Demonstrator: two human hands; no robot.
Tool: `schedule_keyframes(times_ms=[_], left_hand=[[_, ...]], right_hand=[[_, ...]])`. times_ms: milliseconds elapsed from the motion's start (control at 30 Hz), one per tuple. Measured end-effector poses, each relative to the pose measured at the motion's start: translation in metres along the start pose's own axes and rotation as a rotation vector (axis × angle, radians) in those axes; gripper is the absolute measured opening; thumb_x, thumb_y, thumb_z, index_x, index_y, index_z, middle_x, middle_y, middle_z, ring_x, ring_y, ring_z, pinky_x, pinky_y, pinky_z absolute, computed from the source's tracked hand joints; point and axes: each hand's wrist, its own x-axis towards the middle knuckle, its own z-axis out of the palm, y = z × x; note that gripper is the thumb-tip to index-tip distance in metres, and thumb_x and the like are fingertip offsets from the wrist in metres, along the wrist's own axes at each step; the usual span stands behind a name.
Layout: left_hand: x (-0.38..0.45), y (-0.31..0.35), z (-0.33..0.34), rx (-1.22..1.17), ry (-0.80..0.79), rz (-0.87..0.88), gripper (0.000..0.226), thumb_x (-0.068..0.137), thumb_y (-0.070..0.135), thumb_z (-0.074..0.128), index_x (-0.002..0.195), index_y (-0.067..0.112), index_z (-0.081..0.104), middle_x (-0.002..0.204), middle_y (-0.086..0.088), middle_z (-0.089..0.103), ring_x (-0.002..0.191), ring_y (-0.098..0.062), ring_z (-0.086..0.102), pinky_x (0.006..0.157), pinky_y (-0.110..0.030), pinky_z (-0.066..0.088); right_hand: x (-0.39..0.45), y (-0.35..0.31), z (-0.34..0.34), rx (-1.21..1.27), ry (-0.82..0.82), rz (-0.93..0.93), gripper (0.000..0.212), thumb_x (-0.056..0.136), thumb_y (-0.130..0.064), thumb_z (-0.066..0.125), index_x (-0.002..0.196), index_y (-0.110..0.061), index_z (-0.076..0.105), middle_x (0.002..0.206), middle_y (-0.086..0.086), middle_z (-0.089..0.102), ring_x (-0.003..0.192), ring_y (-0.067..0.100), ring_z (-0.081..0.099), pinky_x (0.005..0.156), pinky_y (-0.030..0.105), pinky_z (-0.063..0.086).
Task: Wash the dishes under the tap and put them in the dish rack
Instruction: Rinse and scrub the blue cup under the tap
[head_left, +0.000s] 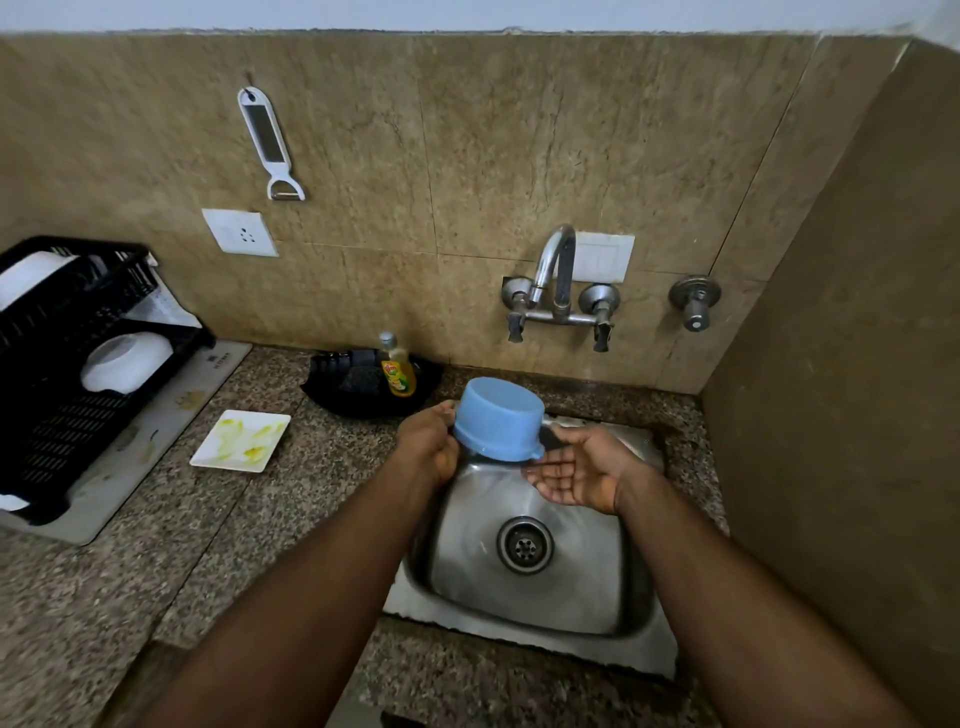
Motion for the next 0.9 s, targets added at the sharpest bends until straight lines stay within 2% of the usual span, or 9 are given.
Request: schedule_keyframes(times_ms=[67,133,267,400,500,633,767,900], left_hand=[[0.004,0.0,0.0,-0.011,-0.004,0.018,0.025,0.106,-0.008,0.033,0.104,-0.004,0.057,0.097,-0.017,0.064,0.087,-0.027,0.064,0.102,-0.046,0.051],[0.005,0.0,-0.003,-0.011,-0.019,0.014,0.028,0.108,-0.005,0.031,0.117,-0.007,0.057,0.109,-0.02,0.065,0.099,-0.03,0.065,0.104,-0.048,0.051],[0.007,0.001,-0.011,0.068,-0.032,0.0,0.034,0.108,0.0,0.031,0.128,-0.004,0.059,0.124,-0.021,0.067,0.099,-0.028,0.069,0.072,-0.04,0.059],[0.003,-0.001,-0.014,0.268,-0.053,0.051,0.031,0.105,-0.001,0.036,0.12,0.001,0.062,0.114,-0.017,0.069,0.094,-0.027,0.069,0.058,-0.036,0.059],[0.006,-0.004,-0.018,0.429,-0.06,0.033,0.024,0.103,0.0,0.042,0.109,0.008,0.063,0.114,-0.02,0.066,0.097,-0.031,0.066,0.061,-0.038,0.057],[0.012,-0.013,-0.029,0.62,-0.071,-0.077,0.019,0.104,0.011,0.047,0.089,0.013,0.058,0.087,-0.015,0.062,0.075,-0.025,0.061,0.066,-0.035,0.054],[0.014,-0.019,-0.042,0.727,-0.07,-0.124,0.018,0.104,0.018,0.052,0.091,0.008,0.06,0.087,-0.015,0.06,0.071,-0.025,0.06,0.069,-0.037,0.054],[0.012,-0.008,-0.067,0.886,-0.027,-0.044,0.016,0.097,0.019,0.065,0.098,0.002,0.065,0.082,-0.017,0.058,0.066,-0.027,0.057,0.062,-0.036,0.053]], right_hand=[[-0.001,-0.001,0.007,0.037,-0.047,-0.013,0.039,0.099,-0.026,0.063,0.119,0.007,0.064,0.105,0.025,0.074,0.098,0.034,0.071,0.08,0.041,0.06],[0.003,-0.003,0.013,0.076,-0.034,-0.065,0.025,0.101,-0.01,0.058,0.12,0.006,0.063,0.087,0.022,0.075,0.086,0.029,0.072,0.07,0.037,0.064],[0.009,-0.005,0.015,0.0,0.021,-0.047,0.015,0.103,-0.002,0.052,0.107,0.005,0.064,0.077,0.017,0.075,0.066,0.023,0.074,0.058,0.029,0.062],[0.017,-0.003,0.008,-0.064,0.06,-0.005,0.016,0.104,-0.007,0.053,0.104,0.002,0.066,0.074,0.011,0.072,0.063,0.014,0.066,0.053,0.023,0.056],[0.023,0.001,0.002,-0.054,0.109,-0.017,0.015,0.104,-0.003,0.051,0.102,0.002,0.066,0.071,0.011,0.073,0.063,0.015,0.067,0.049,0.023,0.057],[0.025,0.01,-0.005,-0.066,0.147,-0.02,0.015,0.104,-0.001,0.051,0.099,0.002,0.064,0.067,0.012,0.073,0.075,0.018,0.065,0.048,0.024,0.058],[0.029,0.013,-0.008,-0.108,0.202,-0.031,0.013,0.104,0.001,0.049,0.106,0.002,0.062,0.077,0.014,0.071,0.074,0.019,0.066,0.048,0.024,0.058],[0.035,0.015,0.003,-0.141,0.2,-0.034,0.015,0.104,0.002,0.049,0.115,0.003,0.06,0.084,0.015,0.068,0.075,0.019,0.065,0.05,0.024,0.058]])
